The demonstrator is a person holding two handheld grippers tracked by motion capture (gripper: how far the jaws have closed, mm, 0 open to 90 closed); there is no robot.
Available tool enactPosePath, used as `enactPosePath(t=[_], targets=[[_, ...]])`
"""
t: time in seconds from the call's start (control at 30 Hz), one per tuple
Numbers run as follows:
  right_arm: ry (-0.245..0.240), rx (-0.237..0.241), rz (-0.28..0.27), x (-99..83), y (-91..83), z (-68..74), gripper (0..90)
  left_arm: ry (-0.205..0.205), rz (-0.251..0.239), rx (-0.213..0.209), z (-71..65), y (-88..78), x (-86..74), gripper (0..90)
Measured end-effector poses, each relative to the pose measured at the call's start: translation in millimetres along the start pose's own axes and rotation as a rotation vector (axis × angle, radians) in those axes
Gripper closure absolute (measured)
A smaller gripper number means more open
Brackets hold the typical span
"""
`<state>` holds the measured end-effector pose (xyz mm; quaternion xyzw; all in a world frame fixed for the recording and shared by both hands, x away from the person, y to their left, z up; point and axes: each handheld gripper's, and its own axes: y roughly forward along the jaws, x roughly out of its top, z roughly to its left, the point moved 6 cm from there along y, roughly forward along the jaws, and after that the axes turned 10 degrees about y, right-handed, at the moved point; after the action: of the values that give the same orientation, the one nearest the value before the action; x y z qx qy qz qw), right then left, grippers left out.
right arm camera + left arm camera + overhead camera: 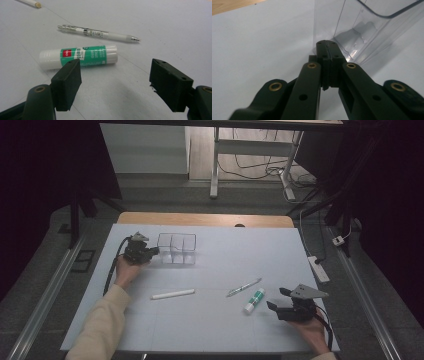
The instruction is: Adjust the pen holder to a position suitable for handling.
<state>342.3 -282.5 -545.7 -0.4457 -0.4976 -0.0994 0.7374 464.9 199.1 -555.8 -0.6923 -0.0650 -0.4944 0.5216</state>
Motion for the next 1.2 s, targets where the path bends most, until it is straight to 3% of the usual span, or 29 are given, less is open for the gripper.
enactPosePath(t=[1.2], targets=[[-0.005, -0.003, 0.011, -0.7, 0.5, -0.4, 24.7, 0.059, 0.0, -0.031, -27.7, 14.7, 22.6, 89.0]])
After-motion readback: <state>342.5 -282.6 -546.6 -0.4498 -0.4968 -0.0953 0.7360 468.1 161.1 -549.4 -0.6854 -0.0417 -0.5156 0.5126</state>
